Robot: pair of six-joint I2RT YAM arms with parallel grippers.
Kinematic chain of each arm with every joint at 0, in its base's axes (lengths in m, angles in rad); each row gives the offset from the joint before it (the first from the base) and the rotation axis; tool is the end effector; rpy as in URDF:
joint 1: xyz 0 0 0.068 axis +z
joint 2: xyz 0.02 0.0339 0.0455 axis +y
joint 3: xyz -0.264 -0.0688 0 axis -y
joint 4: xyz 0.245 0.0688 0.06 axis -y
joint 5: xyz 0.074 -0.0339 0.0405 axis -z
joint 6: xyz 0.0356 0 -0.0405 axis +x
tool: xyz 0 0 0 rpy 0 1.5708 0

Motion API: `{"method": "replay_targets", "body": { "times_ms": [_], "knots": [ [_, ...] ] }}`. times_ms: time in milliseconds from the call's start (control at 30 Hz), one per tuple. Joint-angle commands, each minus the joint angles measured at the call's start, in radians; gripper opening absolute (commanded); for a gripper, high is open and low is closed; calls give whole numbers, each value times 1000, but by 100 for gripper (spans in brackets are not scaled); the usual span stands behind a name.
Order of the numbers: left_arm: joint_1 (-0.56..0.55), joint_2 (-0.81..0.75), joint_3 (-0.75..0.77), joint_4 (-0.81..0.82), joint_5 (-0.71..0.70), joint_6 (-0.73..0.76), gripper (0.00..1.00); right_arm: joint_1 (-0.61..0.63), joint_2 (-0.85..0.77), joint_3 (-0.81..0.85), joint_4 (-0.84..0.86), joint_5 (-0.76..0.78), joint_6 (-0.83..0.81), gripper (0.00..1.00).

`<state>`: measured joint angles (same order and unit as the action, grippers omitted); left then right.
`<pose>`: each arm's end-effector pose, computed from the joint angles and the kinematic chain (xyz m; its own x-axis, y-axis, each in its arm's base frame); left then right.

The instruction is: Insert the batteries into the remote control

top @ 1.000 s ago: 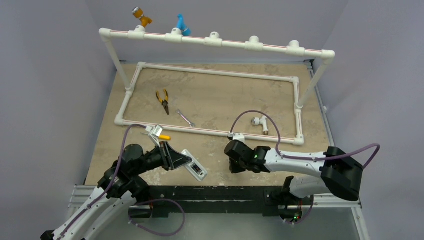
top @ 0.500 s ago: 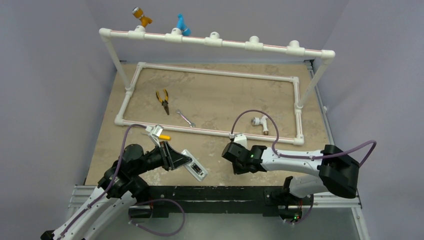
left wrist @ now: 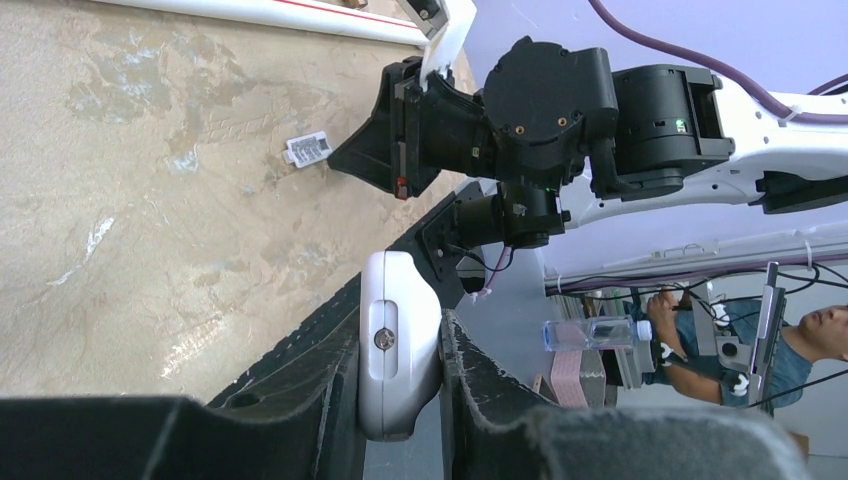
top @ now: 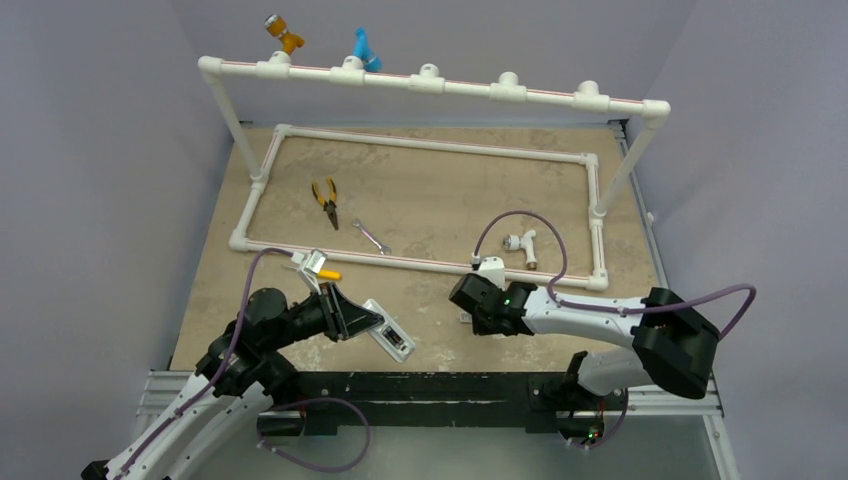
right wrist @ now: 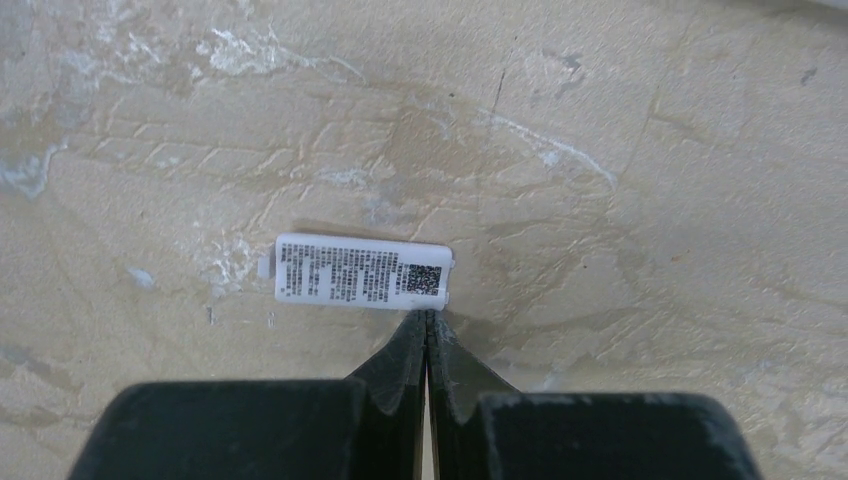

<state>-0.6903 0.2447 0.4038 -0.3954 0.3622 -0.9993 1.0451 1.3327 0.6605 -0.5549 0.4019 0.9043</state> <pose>0.0695 -0.0738 0.2504 -0.8219 -0.3413 -0.4561 0.3139 0.3967 -0.8626 0.1238 0.1857 0.1639 -0.8658 -0.0509 -0.4978 -0.0799 0.9961 0.0372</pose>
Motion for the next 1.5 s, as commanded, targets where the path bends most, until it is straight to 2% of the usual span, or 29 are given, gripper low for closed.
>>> {"method": "replay_targets", "body": {
  "times_ms": [0, 367, 733, 933, 1100, 1200, 1267, 1467],
  "knots": [
    [-3, 0, 27, 59, 9, 16, 0, -34, 37, 34, 24, 51, -23, 0],
    [-3, -9, 28, 43, 2, 21, 0, -59, 183, 144, 70, 77, -136, 0],
    [-3, -15, 36, 26, -3, 27, 0, -56, 312, 261, 174, -12, -335, 0],
    [-3, -16, 41, 21, -3, 26, 0, -57, 299, 256, 222, -86, -386, 0],
    [-3, -13, 40, 25, -4, 25, 0, -58, 222, 229, 220, -35, -382, 1],
    [-3, -9, 43, 27, 0, 26, 0, -59, 154, 220, 213, 2, -414, 5],
    [-3, -5, 45, 29, 1, 28, 0, -61, 103, 220, 211, 0, -446, 12],
    [-3, -6, 49, 29, 2, 28, 0, -65, 18, 191, 229, -181, -588, 44]
  ]
}}
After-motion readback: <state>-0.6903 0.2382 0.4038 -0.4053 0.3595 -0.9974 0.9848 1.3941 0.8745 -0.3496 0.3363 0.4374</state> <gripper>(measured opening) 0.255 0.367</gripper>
